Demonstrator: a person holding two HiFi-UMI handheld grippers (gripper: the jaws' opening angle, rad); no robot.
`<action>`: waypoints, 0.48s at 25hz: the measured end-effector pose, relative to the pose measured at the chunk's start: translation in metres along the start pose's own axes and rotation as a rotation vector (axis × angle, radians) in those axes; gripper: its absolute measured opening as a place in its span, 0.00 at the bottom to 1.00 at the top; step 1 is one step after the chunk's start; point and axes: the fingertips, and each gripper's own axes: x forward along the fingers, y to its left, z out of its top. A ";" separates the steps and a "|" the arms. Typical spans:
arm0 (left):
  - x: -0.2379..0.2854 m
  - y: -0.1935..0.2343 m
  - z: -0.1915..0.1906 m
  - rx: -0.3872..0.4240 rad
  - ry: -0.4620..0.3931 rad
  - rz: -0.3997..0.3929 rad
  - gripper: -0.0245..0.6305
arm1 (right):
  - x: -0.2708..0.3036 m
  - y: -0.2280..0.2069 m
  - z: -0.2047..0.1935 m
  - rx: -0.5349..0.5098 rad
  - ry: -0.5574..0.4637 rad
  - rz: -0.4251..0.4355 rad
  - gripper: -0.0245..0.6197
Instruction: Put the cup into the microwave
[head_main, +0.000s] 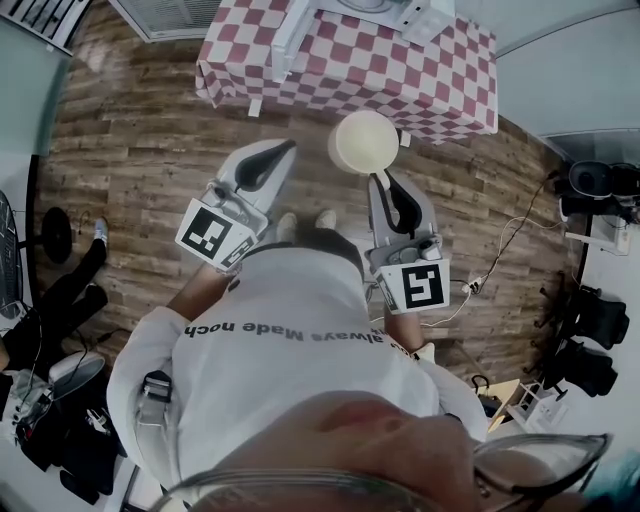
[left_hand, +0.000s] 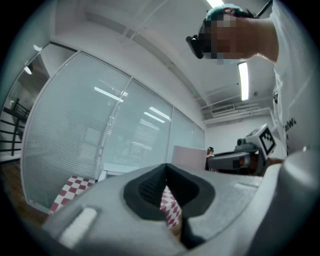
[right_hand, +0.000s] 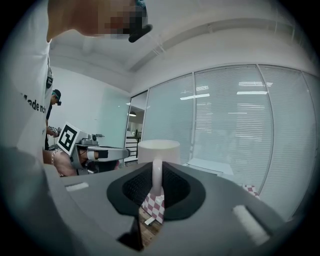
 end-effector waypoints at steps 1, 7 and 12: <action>0.000 0.004 -0.001 -0.004 0.000 0.001 0.04 | 0.004 0.000 0.001 -0.001 0.000 0.001 0.10; 0.014 0.018 -0.008 -0.020 0.004 -0.006 0.04 | 0.021 -0.011 -0.001 0.002 -0.005 -0.003 0.10; 0.039 0.025 -0.012 -0.021 0.012 -0.011 0.04 | 0.032 -0.034 -0.004 0.005 -0.011 -0.010 0.10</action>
